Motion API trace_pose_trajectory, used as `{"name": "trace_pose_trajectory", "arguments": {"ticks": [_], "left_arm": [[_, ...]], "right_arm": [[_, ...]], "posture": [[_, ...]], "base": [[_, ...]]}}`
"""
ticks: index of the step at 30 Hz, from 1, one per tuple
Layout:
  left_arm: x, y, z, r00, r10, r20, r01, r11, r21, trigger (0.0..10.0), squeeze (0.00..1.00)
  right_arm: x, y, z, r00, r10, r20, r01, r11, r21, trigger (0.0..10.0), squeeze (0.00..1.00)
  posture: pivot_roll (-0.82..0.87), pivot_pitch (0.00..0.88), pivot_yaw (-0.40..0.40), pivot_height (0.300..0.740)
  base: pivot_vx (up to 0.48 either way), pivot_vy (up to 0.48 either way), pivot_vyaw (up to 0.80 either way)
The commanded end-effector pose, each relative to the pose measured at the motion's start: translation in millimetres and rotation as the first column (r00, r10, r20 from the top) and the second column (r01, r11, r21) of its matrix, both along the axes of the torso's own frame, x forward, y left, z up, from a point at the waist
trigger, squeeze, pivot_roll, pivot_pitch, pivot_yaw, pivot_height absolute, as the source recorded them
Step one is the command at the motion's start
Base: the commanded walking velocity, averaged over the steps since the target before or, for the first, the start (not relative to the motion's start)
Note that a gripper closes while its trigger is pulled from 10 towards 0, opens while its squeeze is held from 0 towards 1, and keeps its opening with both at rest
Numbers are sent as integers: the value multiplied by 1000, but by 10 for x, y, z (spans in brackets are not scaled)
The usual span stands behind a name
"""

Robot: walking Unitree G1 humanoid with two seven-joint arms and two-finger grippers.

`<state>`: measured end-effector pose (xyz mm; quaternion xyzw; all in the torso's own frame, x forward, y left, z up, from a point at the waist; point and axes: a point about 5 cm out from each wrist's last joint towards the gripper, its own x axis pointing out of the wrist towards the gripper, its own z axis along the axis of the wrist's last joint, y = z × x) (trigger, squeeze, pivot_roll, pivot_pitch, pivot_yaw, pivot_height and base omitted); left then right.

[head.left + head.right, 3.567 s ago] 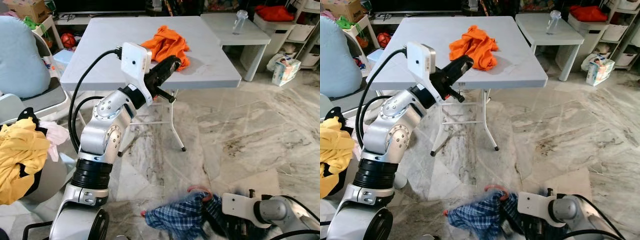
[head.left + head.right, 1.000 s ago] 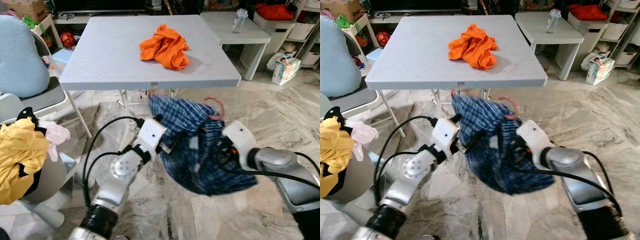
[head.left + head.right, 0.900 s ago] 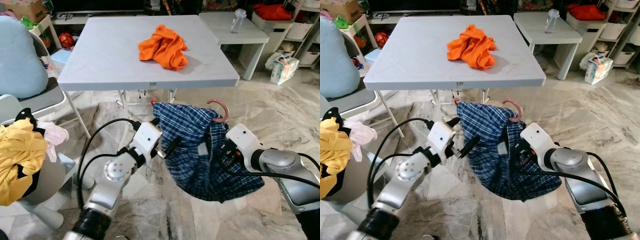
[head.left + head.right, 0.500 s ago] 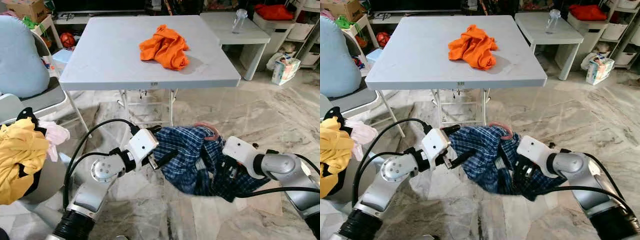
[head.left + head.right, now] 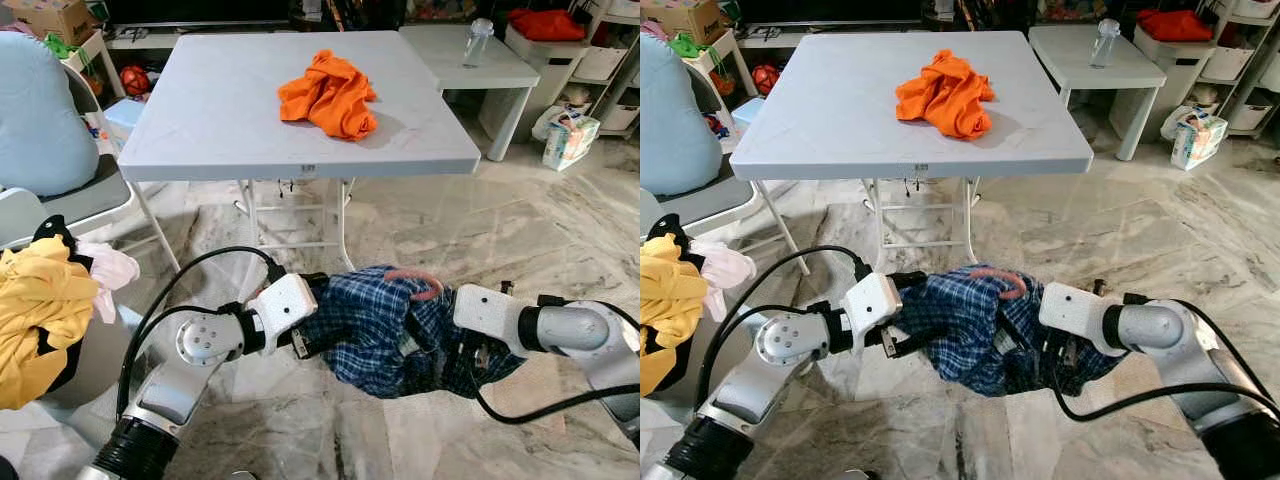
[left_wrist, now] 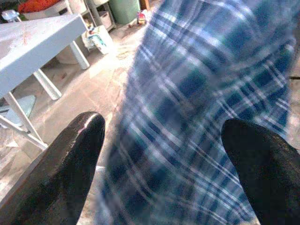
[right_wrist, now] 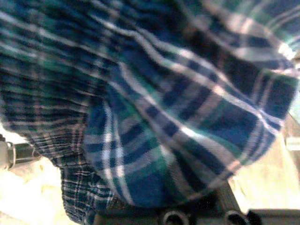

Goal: Hang hanger

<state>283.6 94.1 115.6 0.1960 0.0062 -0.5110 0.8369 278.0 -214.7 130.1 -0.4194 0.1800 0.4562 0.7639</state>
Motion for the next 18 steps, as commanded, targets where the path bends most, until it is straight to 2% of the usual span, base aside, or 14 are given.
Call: {"name": "trace_pose_trajectory", "arguments": {"ticks": [1, 5, 10, 11, 18], "left_arm": [[27, -12, 43, 1000, -14, 13, 14, 1000, 4, 10000, 1000], [27, -1, 0, 999, -33, -8, 33, 999, 30, 10000, 1000], [12, -16, -35, 996, -68, -55, 69, 997, 22, 10000, 1000], [-6, -34, -53, 992, -90, -85, 91, 996, 9, 0, 0], [-51, -107, -96, 976, -169, -134, 170, 985, -4, 0, 0]], "right_arm": [[-27, -7, 34, 999, 40, 6, -40, 999, -11, 10000, 0], [-60, 45, 52, 996, 82, 22, -82, 997, 4, 10000, 0], [-88, 93, 69, 994, 108, 10, -108, 994, 31, 10000, 0], [-94, 103, 66, 993, 116, 9, -116, 993, 29, 10000, 0], [-111, 136, 28, 988, 152, 13, -152, 988, 4, 10000, 0]], "posture": [[26, 59, -13, 740], [23, 60, -11, 740], [24, 59, -11, 740], [23, 59, -11, 740], [20, 57, -11, 740]], "base": [[0, 0, 0], [0, 0, 0], [0, 0, 0], [0, 0, 0], [0, 0, 0]]}}
